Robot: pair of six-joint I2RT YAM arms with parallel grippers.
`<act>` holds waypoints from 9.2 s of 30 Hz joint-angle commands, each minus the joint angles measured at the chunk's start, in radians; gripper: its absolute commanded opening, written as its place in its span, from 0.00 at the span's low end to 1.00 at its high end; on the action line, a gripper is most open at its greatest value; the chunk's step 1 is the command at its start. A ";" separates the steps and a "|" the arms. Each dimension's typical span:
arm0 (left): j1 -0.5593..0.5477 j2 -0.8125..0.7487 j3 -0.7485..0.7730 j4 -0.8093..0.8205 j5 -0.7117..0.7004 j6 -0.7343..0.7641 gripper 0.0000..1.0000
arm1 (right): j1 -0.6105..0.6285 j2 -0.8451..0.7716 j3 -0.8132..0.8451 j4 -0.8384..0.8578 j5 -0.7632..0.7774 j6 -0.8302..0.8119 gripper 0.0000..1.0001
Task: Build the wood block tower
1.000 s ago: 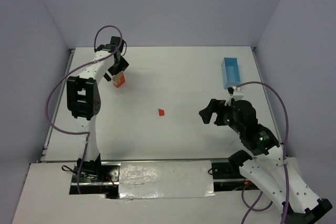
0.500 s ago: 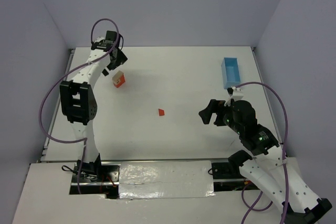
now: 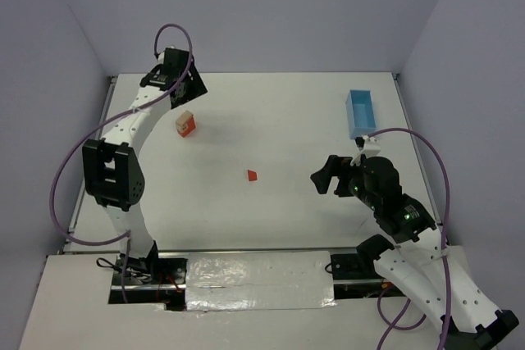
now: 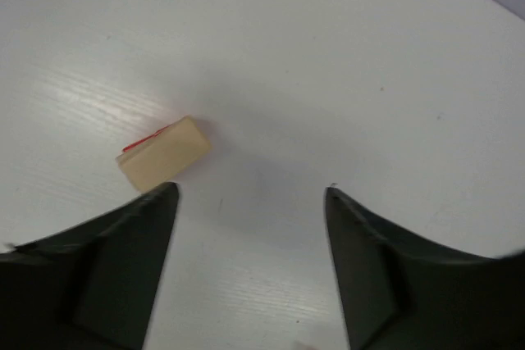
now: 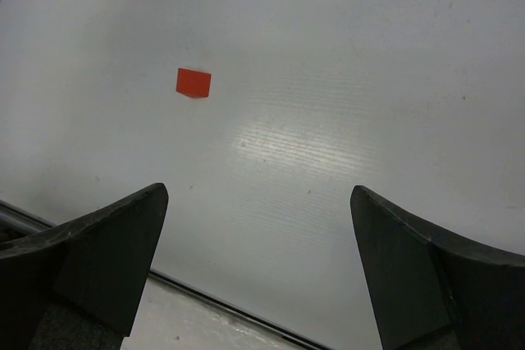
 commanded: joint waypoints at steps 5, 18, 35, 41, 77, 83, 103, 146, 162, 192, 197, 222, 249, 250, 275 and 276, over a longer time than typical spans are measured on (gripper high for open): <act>-0.026 0.220 0.291 -0.100 -0.043 0.000 0.04 | 0.006 -0.008 -0.003 0.043 0.019 0.000 1.00; -0.033 0.309 0.332 -0.115 -0.086 -0.050 0.01 | 0.009 -0.016 -0.004 0.046 0.013 -0.002 1.00; -0.033 0.345 0.310 -0.161 -0.112 -0.074 0.00 | 0.008 -0.018 -0.004 0.046 0.015 0.000 1.00; -0.032 0.351 0.312 -0.195 -0.135 -0.092 0.00 | 0.006 -0.018 -0.004 0.045 0.015 0.000 1.00; -0.017 0.359 0.312 -0.234 -0.150 -0.126 0.00 | 0.008 -0.013 -0.007 0.051 0.007 -0.003 1.00; -0.017 0.354 0.307 -0.226 -0.135 -0.122 0.00 | 0.008 -0.013 -0.009 0.051 0.006 -0.003 1.00; 0.017 0.182 0.261 0.064 0.123 0.314 0.00 | 0.006 -0.013 -0.007 0.049 -0.002 -0.005 1.00; 0.010 0.225 0.143 -0.301 0.049 0.474 0.00 | 0.008 -0.013 -0.012 0.060 -0.007 -0.005 1.00; 0.011 0.247 0.140 -0.281 -0.041 0.481 0.00 | 0.008 -0.016 -0.014 0.060 -0.010 -0.006 1.00; 0.008 0.217 0.138 -0.303 -0.037 0.464 0.00 | 0.008 -0.021 -0.014 0.060 -0.011 -0.006 1.00; 0.007 0.204 0.134 -0.304 -0.035 0.463 0.00 | 0.008 -0.022 -0.014 0.058 -0.011 -0.006 1.00; -0.431 -0.407 -0.625 0.365 0.279 0.334 0.99 | 0.008 -0.068 -0.026 0.068 -0.014 -0.015 1.00; -0.423 -1.146 -0.854 -0.063 -0.155 0.179 1.00 | 0.474 1.303 0.738 0.015 0.302 0.123 0.66; -0.423 -1.139 -0.854 -0.060 -0.141 0.188 1.00 | 0.477 1.329 0.749 0.015 0.306 0.124 0.61; -0.437 -1.185 -0.860 -0.053 -0.124 0.188 0.99 | 0.439 1.480 0.792 0.043 0.294 0.098 0.14; -0.435 -1.185 -0.862 -0.053 -0.123 0.188 0.99 | 0.439 1.475 0.789 0.046 0.293 0.097 0.13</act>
